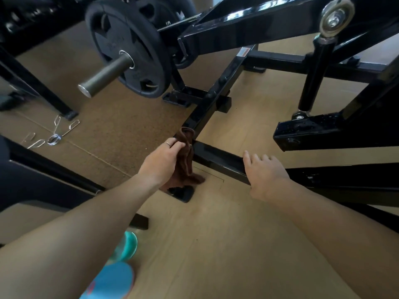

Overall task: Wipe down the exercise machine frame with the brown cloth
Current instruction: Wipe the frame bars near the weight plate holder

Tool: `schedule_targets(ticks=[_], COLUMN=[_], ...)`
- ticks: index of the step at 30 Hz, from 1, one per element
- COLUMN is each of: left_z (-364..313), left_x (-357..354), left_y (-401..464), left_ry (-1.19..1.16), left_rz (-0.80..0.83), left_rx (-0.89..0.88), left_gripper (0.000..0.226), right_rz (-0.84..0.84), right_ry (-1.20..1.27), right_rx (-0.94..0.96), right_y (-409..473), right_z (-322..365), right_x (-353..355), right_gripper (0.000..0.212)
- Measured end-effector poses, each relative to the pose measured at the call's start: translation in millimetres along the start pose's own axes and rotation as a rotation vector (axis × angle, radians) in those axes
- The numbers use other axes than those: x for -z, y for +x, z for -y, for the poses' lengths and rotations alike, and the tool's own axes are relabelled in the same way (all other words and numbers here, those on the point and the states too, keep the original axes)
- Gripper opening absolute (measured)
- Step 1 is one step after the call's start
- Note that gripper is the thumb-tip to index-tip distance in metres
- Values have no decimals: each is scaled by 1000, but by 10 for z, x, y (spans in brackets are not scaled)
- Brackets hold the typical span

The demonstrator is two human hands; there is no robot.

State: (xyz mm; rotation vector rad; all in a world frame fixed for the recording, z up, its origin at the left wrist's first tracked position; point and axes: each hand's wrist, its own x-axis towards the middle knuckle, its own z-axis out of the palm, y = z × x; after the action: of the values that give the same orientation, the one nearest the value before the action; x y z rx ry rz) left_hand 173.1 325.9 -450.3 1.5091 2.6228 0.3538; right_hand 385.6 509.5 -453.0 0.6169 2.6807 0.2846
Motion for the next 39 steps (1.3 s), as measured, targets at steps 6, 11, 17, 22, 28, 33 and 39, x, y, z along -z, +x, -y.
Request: schedule_targets(ticks=[6,11,17,22,28,33,39], left_z=[132,219,194,74,116,149,166], left_x=[16,-13,-38,-152,-281,-274,-170], left_y=[-208,-480,-503,-58,450,535,45], left_ry=[-146,-167,-111,-155,-156,-183,-208], left_rz=[-36,-60,-19,-22,-159,-161,-138], left_rx=[87,160,308,392,426,416,419], left_gripper=[37,37,40,42,38,34,33], right_rz=[93,114,85,76,14,46,50], right_ry=[15,85,78,90,131,183,240], right_rx=[-62,-84,-86,-70,-74,-92,-191], right_y=[105,65,25,75,142,111,8], right_z=[75,79,97,69,51,63,132], right_x=[47,98,128,69,-54,17,93], right_gripper=[105,96,97,97,90,67,58])
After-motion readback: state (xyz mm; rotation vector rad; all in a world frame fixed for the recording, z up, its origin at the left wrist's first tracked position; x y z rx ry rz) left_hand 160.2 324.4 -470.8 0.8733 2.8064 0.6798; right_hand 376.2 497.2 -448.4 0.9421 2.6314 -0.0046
